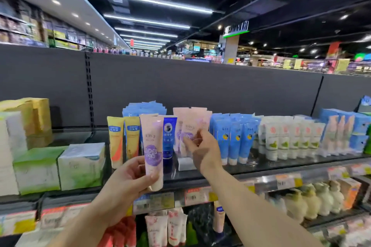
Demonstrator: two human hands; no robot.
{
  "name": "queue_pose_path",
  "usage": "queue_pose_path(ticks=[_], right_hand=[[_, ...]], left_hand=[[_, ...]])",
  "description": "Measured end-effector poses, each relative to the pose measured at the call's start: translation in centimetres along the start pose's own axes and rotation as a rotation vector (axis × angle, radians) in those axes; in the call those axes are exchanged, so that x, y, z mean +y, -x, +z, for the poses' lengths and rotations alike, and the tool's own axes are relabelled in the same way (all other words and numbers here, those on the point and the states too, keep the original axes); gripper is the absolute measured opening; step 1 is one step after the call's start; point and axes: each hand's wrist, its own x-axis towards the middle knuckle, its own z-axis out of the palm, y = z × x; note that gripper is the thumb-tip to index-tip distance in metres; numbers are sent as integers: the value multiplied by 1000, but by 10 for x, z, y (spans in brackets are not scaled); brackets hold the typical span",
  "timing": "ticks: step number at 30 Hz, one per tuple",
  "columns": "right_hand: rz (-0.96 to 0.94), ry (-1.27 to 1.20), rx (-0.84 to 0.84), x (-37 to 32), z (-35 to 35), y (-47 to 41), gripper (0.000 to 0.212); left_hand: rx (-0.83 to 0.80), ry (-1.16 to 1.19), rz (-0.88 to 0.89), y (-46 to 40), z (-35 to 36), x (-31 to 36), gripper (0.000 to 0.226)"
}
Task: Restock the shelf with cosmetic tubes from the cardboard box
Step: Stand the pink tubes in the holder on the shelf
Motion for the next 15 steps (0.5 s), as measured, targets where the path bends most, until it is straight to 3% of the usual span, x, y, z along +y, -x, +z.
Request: queue_pose_path(ticks=[3,5,8,10,15], right_hand=[[-21,74,-71,10,3,-4,21],[-37,82,-76,10,0,-7,17],[69,-113,-84,13,-1,-12,13],[40,-27,-61,17,2,-13,15],[-18,59,-82,22,3,-12,16]], left_hand=[[28,-64,5,0,7,2,85],[36,-89,-9,-1,12,2,74],[55,-84,-19,-2,18,-2,56],[88,-95,-19,-3,22,-4,38],[99,-145,-29,-7,32,-1,42]])
